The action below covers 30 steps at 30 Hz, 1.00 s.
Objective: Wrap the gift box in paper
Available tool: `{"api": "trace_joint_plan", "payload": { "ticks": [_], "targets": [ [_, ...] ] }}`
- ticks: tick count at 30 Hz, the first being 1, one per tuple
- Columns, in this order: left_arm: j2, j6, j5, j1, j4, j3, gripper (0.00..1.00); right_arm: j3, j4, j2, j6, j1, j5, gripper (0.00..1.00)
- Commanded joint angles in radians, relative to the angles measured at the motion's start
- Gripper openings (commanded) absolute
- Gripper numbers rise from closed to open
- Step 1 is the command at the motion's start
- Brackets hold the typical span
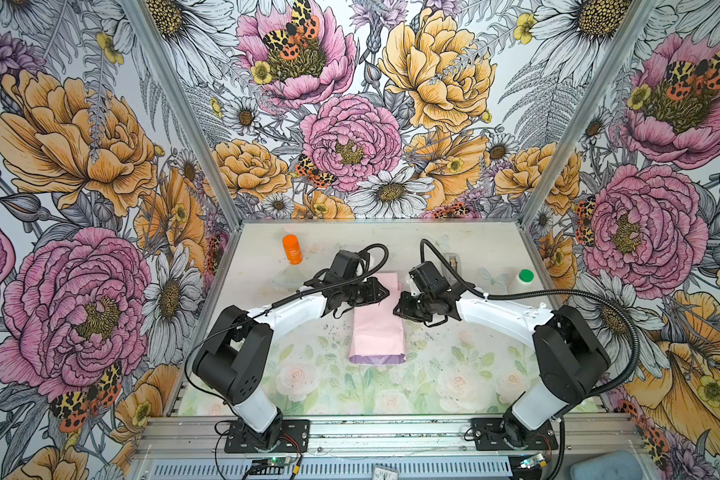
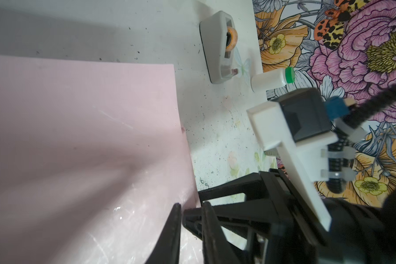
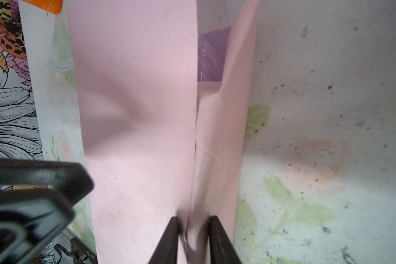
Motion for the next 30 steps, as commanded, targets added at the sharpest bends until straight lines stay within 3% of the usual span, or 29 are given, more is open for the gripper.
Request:
{"api": "trace_joint_plan", "payload": {
  "ticks": [1,5,12,16,21,30],
  "targets": [
    [0.046,0.006,0.055,0.007,0.043,-0.015,0.17,-0.033,-0.041,-0.006,0.005,0.001,0.055,0.25],
    [0.073,0.012,0.046,0.019,0.071,-0.063,0.16,-0.034,-0.039,-0.008,0.004,0.001,0.057,0.26],
    [0.076,0.029,0.031,0.01,0.079,-0.126,0.16,-0.014,-0.039,-0.097,-0.043,-0.011,0.086,0.46],
    [0.059,0.029,0.015,0.007,0.089,-0.15,0.16,-0.019,-0.039,-0.203,-0.108,-0.055,0.092,0.48],
    [0.06,0.028,0.01,0.003,0.1,-0.163,0.16,-0.037,-0.039,-0.246,-0.212,-0.206,-0.018,0.48],
    [0.055,0.027,0.006,0.003,0.107,-0.163,0.16,-0.003,-0.041,-0.148,-0.443,-0.456,-0.167,0.47]
  ]
}}
